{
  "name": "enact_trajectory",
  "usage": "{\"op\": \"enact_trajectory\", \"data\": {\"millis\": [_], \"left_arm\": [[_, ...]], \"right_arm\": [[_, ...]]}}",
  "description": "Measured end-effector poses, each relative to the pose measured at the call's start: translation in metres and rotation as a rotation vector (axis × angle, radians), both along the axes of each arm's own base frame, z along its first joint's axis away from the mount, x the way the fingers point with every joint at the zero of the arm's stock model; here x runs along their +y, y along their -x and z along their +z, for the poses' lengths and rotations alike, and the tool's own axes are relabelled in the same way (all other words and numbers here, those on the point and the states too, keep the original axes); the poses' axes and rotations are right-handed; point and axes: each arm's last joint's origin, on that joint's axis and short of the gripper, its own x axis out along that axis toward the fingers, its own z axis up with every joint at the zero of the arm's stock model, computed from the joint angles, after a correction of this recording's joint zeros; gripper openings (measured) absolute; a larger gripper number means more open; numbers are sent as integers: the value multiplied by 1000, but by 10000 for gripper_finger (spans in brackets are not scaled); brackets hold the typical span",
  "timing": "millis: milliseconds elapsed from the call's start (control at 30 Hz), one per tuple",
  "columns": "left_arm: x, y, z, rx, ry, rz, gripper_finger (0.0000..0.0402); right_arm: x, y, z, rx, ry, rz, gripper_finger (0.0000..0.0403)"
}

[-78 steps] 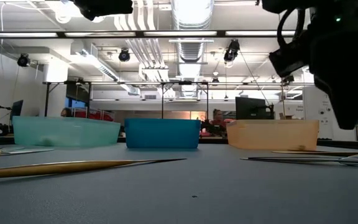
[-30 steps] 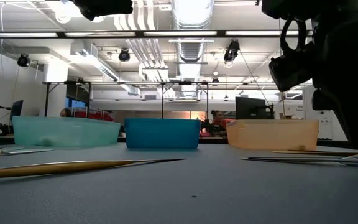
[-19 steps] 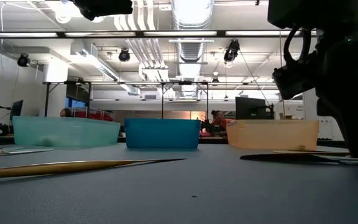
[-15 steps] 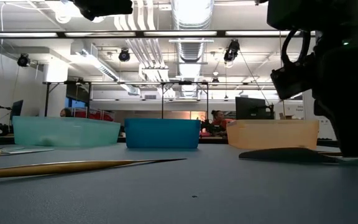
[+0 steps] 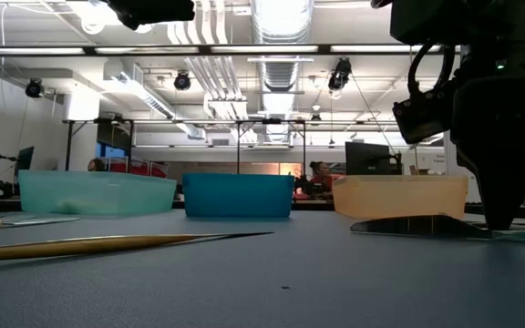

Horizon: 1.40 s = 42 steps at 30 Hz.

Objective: Sort silverware by color (type)
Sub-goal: Put the white patterned table knife into the orange bin

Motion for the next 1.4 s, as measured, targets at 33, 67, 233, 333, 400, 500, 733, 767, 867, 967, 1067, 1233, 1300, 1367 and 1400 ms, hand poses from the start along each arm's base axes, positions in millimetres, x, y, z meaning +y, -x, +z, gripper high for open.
{"op": "enact_trajectory", "data": {"millis": [33, 67, 233, 333, 400, 500, 733, 767, 867, 967, 1067, 1233, 1300, 1367, 1400], "left_arm": [[0, 0, 0, 0, 0, 0, 153], [0, 0, 0, 0, 0, 0, 153], [0, 0, 0, 0, 0, 0, 153], [0, 0, 0, 1, 0, 0, 153], [0, 0, 0, 2, 0, 0, 153], [0, 0, 0, 4, -1, 0, 153], [0, 0, -1, 10, -2, 0, 153], [0, 0, -1, 11, -2, 0, 153], [0, 0, -1, 10, -2, 0, 153], [0, 0, -1, 10, -2, 0, 153], [0, 0, -1, 10, -3, 0, 153], [0, 0, -1, 13, -5, 0, 153], [0, 0, -1, 15, -6, -1, 153], [0, 0, -1, 15, -6, -1, 153], [0, 0, -1, 15, -8, -1, 153]], "right_arm": [[0, 0, 0, -2, -1, 1, 9], [0, 0, 0, -6, -2, 5, 9], [2, -6, 1, -66, -21, 31, 9], [4, -10, 3, -108, -34, 47, 9], [5, -11, 5, -118, -36, 53, 9], [5, -11, 5, -115, -34, 57, 9], [0, -3, 7, -27, -28, 49, 9], [-1, 0, 8, -5, -36, 50, 9], [-3, 5, 11, 38, -51, 52, 9], [-3, 7, 13, 48, -71, 98, 9], [-2, 8, 14, 31, -69, 195, 9], [-1, 8, 14, 13, -50, 300, 14], [-1, 8, 14, 13, -48, 301, 25], [-1, 8, 14, 12, -44, 302, 43], [-2, 8, 14, 10, -35, 302, 54]]}}
